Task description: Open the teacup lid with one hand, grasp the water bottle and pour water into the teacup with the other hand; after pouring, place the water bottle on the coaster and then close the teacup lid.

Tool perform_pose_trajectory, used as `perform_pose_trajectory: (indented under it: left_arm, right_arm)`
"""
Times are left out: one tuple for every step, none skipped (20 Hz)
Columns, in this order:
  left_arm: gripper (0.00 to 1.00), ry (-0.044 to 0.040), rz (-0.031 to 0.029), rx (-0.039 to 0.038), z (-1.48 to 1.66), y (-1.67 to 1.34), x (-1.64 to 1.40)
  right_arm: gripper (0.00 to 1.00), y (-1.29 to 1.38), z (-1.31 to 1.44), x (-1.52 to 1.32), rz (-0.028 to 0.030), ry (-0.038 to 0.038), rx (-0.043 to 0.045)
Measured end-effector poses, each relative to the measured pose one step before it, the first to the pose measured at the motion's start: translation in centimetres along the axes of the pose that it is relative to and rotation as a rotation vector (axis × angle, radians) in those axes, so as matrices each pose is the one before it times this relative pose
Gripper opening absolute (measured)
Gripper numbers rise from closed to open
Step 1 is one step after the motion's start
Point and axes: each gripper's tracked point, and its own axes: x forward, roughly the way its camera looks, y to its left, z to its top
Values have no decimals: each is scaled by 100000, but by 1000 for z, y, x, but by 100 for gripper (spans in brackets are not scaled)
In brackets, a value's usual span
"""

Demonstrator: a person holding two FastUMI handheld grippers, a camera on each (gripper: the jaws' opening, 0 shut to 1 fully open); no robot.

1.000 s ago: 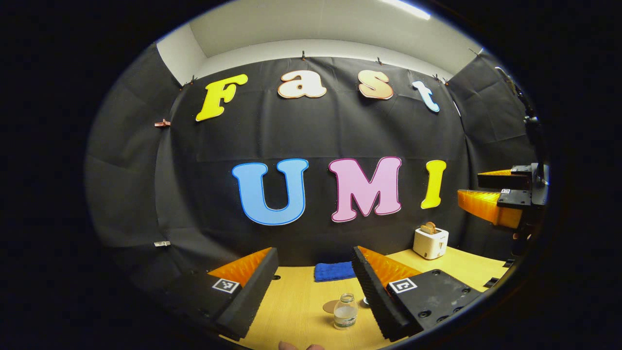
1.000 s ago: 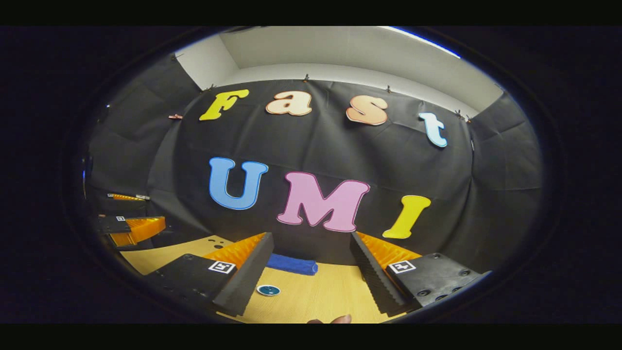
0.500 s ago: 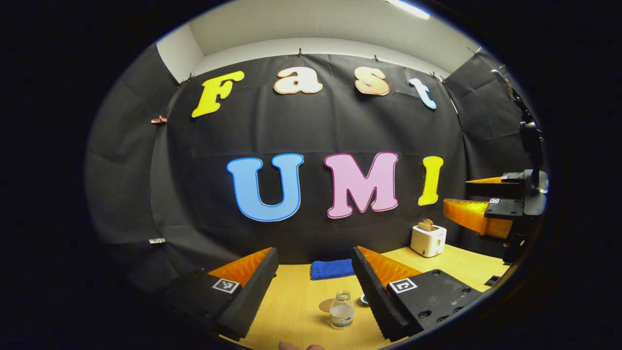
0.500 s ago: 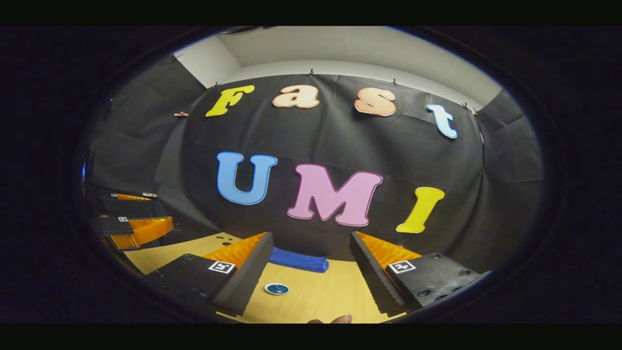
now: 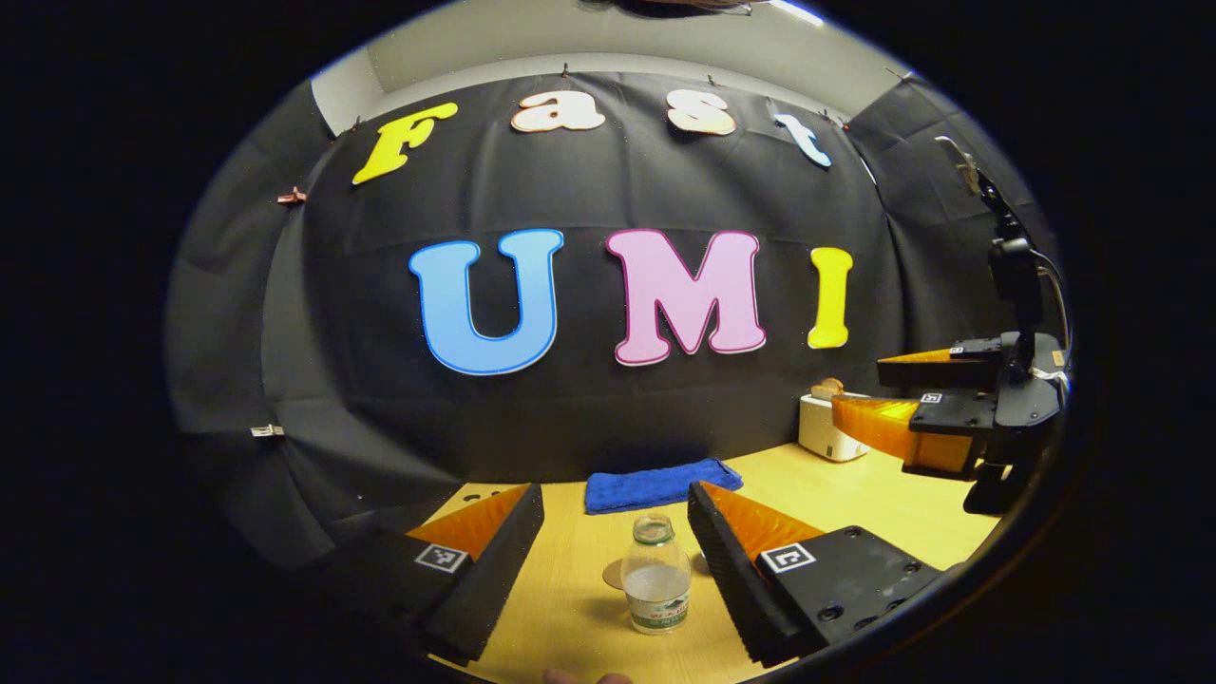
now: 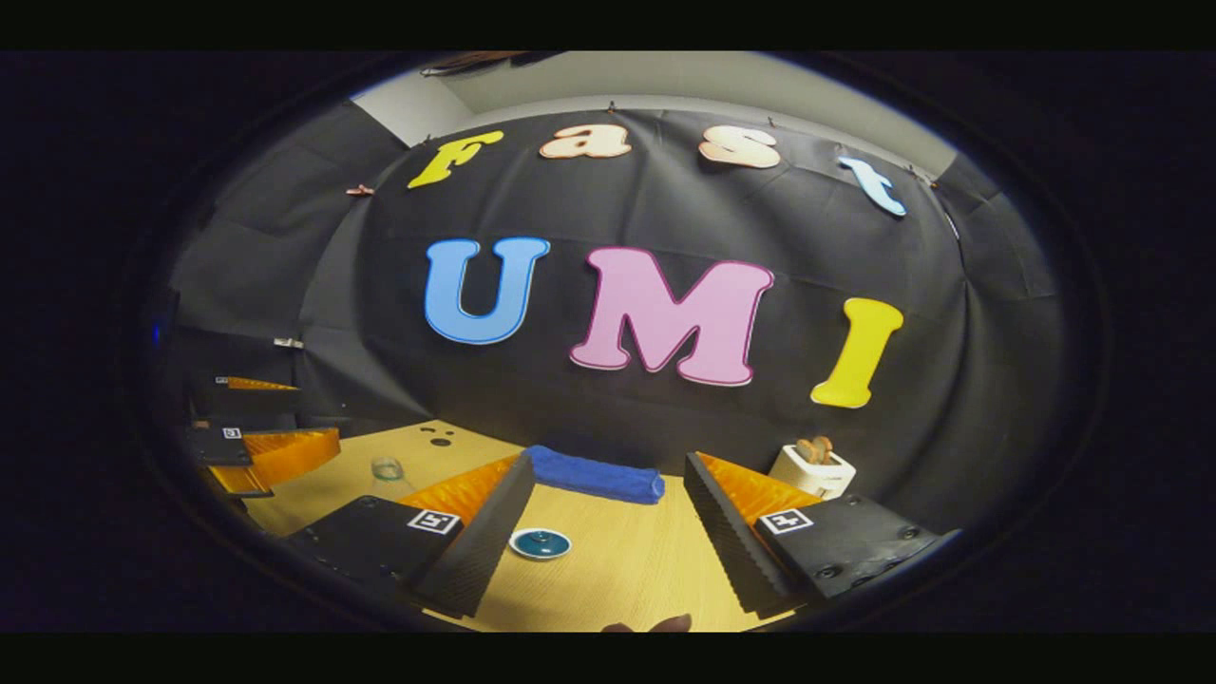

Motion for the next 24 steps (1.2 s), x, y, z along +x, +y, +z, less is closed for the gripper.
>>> perform_pose_trajectory:
  left_arm:
    - [96, 1177, -414, -79, -1696, -433, 405]
    - [96, 732, 105, -175, -1355, -181, 245]
    - [95, 852, 19, -37, -1165, -245, 208]
    - [94, 715, 146, -169, -1261, -242, 157]
    - [95, 651, 231, -337, -1148, -149, 209]
    - [95, 1287, 60, -890, -1440, -220, 263]
    - [95, 1531, -23, -996, -1219, -265, 200]
    - [95, 1020, 490, -360, -1088, -92, 373]
    - [95, 147, 426, 150, -610, 20, 51]
    - [95, 239, 519, 187, -382, 56, 9]
    - [94, 523, 549, -281, -464, 79, 32]
    - [95, 769, 249, -770, -337, 44, 41]
    - [95, 496, 426, -758, -494, -5, -89]
    - [95, 361, 500, -480, -124, 72, -38]
    - [95, 457, 375, -279, -419, -45, -52]
    - [95, 487, 233, -178, -346, 16, -39]
    - [95, 502, 189, 52, -3, -126, -194]
    - [95, 423, 74, 153, 7, -106, -112]
    - [95, 271, -72, 184, -313, -125, 54]
    - [95, 156, -170, 30, -289, -67, 230]
    - [94, 11, -66, -126, -432, 292, 429]
    - [94, 59, -148, -161, 64, -63, 53]
    - [95, 80, 30, -202, -74, -62, -52]
    - [95, -10, 123, -273, -3, 12, 170]
  right_arm:
    - [98, 218, -1110, 596, 957, 47, 642]
    - [98, 215, -1263, 681, 861, -69, 797]
    - [98, 329, -1196, 587, 1350, -85, 622]
    - [98, 413, -1150, 647, 1299, 111, 395]
    - [98, 442, -1097, 585, 1479, 347, -3]
    - [98, 615, -1457, 784, 2134, 483, -127]
    - [98, 754, -1888, 1144, 2693, 1305, 96]
    - [98, 420, -1250, 663, 1469, 909, -225]
    - [97, 268, -923, 565, 944, 942, -222]
    - [97, 266, -983, 692, 875, 1163, 44]
    - [97, 340, -1149, 668, 1662, 1797, 510]
    - [95, 354, -882, 637, 1865, 2022, 597]
    - [95, 431, -806, 656, 1981, 1767, 628]
    - [92, -17, -887, 700, 1049, 1667, 363]
    - [89, -63, -713, 652, 56, 1579, 20]
    - [82, -130, -642, 592, -332, 1409, -300]
    - [82, 207, -645, 528, 1207, 1425, 249]
    - [82, 221, -548, 490, 489, 1411, 261]
    - [79, 225, -372, 440, 1239, 1153, 180]
    - [74, 173, -413, 356, 440, 1274, -322]
    - [70, 13, -249, 396, 188, 1035, -410]
    - [61, 2, -233, 275, 237, 615, -132]
    - [57, 29, -152, 185, 311, 481, 53]
    - [56, -55, -17, 266, 351, 350, 544]
